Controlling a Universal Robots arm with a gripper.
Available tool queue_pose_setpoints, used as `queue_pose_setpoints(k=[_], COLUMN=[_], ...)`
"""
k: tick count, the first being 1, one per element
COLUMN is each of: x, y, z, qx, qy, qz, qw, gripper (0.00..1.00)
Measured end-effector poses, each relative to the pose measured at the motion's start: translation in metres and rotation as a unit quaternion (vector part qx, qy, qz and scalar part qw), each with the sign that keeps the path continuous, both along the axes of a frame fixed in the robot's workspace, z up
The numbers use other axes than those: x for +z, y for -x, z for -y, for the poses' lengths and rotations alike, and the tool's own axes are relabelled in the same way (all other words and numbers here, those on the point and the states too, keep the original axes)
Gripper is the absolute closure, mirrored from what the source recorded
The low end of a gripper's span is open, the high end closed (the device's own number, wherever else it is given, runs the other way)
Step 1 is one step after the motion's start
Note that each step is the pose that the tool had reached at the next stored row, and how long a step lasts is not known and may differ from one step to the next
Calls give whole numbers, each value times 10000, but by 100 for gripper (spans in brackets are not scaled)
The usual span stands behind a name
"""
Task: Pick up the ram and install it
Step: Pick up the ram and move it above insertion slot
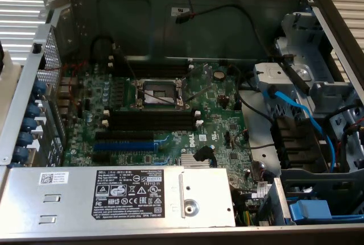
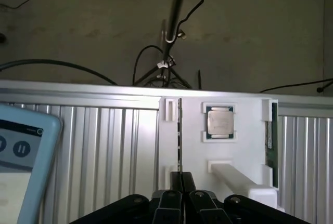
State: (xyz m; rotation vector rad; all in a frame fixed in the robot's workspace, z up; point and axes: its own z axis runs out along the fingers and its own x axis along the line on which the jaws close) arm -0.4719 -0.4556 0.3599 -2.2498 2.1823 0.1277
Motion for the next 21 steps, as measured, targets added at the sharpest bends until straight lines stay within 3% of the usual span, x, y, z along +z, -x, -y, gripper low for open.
queue_pose_setpoints(k=[4, 6, 7, 14, 21], x=[27, 26, 26, 36, 237], y=[-135, -191, -200, -215, -522], z=[23, 23, 23, 24, 38], qx=[0, 0, 0, 1, 0], qy=[1, 2, 12, 16, -5], qz=[-1, -18, -28, -31, -31], qw=[10000, 10000, 10000, 10000, 10000], gripper=[88, 88, 88, 88, 88])
